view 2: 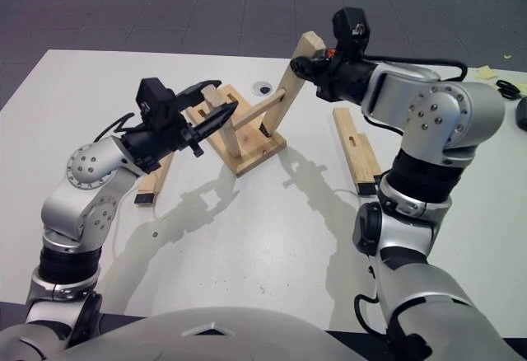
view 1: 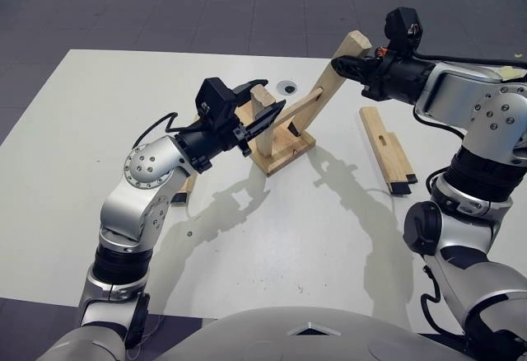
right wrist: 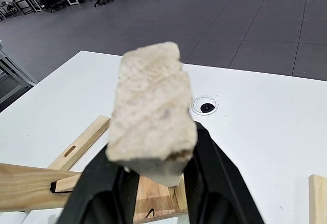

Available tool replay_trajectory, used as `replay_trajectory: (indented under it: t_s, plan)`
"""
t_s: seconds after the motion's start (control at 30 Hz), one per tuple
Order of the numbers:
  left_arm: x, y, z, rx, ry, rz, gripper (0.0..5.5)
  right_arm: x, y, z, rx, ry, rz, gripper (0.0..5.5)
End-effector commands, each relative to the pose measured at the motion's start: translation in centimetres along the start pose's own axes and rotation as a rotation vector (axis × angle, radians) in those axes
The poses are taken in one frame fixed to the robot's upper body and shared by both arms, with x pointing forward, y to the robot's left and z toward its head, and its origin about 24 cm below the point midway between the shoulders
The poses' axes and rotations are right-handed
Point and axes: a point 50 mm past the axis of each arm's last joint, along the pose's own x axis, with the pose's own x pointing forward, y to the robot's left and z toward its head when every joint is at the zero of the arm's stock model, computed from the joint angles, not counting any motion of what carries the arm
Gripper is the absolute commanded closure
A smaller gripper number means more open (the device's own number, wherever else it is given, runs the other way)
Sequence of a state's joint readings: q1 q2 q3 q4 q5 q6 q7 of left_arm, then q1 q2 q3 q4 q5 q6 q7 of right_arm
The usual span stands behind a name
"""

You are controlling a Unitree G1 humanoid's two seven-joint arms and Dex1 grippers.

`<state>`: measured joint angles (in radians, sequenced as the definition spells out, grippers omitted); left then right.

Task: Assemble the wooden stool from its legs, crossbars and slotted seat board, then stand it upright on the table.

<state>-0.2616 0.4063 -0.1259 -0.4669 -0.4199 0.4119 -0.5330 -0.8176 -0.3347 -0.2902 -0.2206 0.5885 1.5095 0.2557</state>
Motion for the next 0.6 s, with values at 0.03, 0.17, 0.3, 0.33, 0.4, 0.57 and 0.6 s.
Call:
replay_trajectory:
  t_s: [0.03,0.17,0.3,0.33,0.4,0.57,0.6]
  plan:
    - [0.0,-1.4,-3.2,-0.116,0.143,-0.069,3.46,1.1,1.8,-2.0,-0.009,0.093,0.142,4.46]
    - [-0.1,-1.5,-3.2,-0.117,0.145,-0.072,3.46,1.1,1.9,-0.4,0.001,-0.056,0.160,3.52]
    - [-0.1,-1.6,-3.2,-0.120,0.145,-0.075,3.46,0.9,1.9,0.7,0.051,-0.187,0.213,2.89]
    - [-0.1,-1.6,-3.2,-0.121,0.145,-0.076,3.46,0.8,1.8,0.7,0.059,-0.199,0.217,2.76]
    - [0.0,-1.6,-3.2,-0.122,0.145,-0.077,3.46,0.7,1.7,0.5,0.074,-0.213,0.225,2.42]
    - [0.0,-1.6,-3.1,-0.125,0.138,-0.074,3.46,0.5,1.6,-0.7,0.103,-0.218,0.225,1.50]
    - [0.0,-1.6,-3.1,-0.125,0.137,-0.073,3.46,0.4,1.7,-0.7,0.102,-0.221,0.223,1.36]
